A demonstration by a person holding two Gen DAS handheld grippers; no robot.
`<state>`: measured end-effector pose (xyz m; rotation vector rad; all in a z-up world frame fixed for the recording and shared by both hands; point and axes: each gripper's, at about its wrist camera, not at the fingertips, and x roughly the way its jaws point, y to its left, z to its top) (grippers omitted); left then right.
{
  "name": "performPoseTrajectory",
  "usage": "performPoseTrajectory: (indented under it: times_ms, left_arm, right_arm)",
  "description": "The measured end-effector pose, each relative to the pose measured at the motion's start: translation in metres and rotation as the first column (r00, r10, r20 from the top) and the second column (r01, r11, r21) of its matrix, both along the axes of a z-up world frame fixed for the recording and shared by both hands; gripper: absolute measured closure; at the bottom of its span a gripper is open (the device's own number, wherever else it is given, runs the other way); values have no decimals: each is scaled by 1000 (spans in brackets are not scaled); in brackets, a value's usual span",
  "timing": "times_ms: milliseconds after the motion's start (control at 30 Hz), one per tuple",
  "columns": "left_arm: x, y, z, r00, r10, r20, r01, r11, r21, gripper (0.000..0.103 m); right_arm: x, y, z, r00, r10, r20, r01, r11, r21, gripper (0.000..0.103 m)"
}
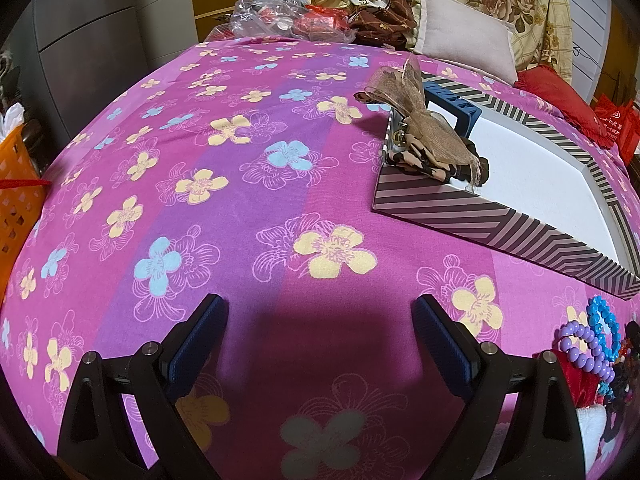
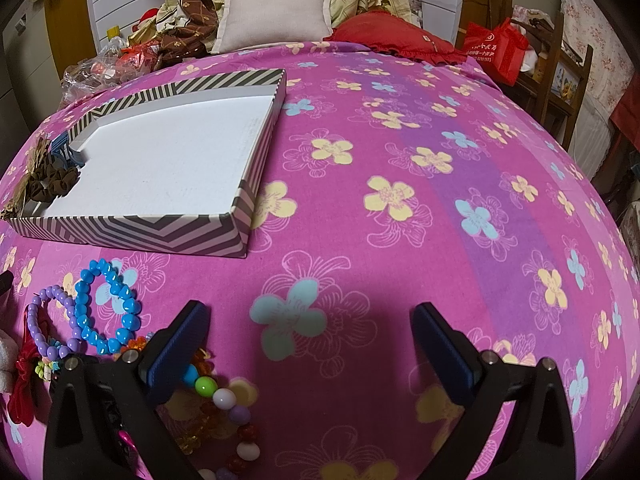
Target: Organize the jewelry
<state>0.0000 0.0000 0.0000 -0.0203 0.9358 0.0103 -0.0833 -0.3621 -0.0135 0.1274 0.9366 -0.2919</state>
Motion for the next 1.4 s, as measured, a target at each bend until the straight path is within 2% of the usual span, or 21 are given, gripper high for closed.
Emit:
performPoseTrajectory:
  times_ms: [1400]
  left_arm:
    - [-1, 0, 0, 1000, 5, 0, -5, 1000, 2, 16]
  right_arm:
    - [-1, 1, -1, 1000, 10, 1, -10, 1000, 1, 0]
